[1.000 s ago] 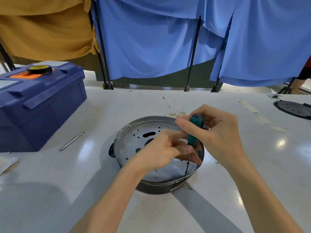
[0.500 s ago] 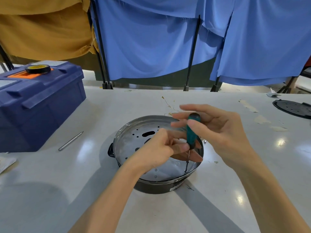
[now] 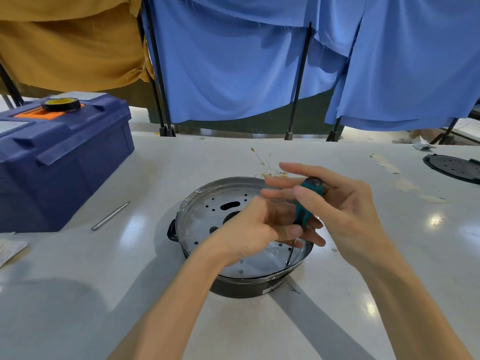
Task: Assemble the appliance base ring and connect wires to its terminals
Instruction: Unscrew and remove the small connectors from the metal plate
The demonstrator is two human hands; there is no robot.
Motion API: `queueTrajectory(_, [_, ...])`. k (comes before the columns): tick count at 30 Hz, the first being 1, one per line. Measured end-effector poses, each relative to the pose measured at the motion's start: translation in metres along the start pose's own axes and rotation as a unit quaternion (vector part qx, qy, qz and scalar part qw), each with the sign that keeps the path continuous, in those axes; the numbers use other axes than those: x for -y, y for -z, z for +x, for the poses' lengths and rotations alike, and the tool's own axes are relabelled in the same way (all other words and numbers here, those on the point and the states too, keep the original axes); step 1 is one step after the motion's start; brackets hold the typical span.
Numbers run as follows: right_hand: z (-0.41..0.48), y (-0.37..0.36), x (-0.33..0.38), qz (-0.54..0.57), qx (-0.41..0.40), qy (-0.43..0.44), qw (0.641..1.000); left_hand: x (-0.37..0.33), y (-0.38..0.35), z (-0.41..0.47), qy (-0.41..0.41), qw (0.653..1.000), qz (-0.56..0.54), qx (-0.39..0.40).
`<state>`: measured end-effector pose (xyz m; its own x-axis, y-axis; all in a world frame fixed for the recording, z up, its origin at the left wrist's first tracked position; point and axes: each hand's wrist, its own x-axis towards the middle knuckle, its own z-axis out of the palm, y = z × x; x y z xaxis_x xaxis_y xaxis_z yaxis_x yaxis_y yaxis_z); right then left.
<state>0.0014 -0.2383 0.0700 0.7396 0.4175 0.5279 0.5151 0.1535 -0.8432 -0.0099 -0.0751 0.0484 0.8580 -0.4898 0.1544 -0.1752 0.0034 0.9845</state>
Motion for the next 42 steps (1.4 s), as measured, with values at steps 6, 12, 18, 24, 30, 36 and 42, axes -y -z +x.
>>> queueTrajectory(6, [0.005,-0.009,-0.007,-0.165,-0.204,0.026,0.965,0.008,-0.004,0.007,-0.017,0.998,0.004,-0.066])
queueTrajectory(12, [0.005,0.011,0.004,-0.015,0.012,-0.010,1.000,0.012,0.003,0.003,-0.011,0.999,-0.011,-0.046])
queueTrajectory(18, [0.003,-0.007,-0.001,-0.083,-0.086,0.045,0.992,0.001,0.009,-0.003,-0.018,0.997,-0.029,-0.072])
queueTrajectory(24, [0.002,-0.008,-0.007,-0.166,-0.204,0.056,0.963,0.011,0.009,0.000,0.075,0.982,0.171,-0.043])
queueTrajectory(30, [0.004,0.001,-0.001,0.064,0.003,-0.029,0.998,0.018,0.006,-0.001,0.085,0.976,0.201,0.016])
queueTrajectory(36, [0.005,0.009,-0.001,0.161,0.124,-0.091,0.975,0.018,0.004,0.000,0.093,0.974,0.207,0.011])
queueTrajectory(42, [0.012,0.012,-0.004,0.186,0.043,-0.091,0.977,0.020,0.009,0.002,0.091,0.971,0.220,0.037])
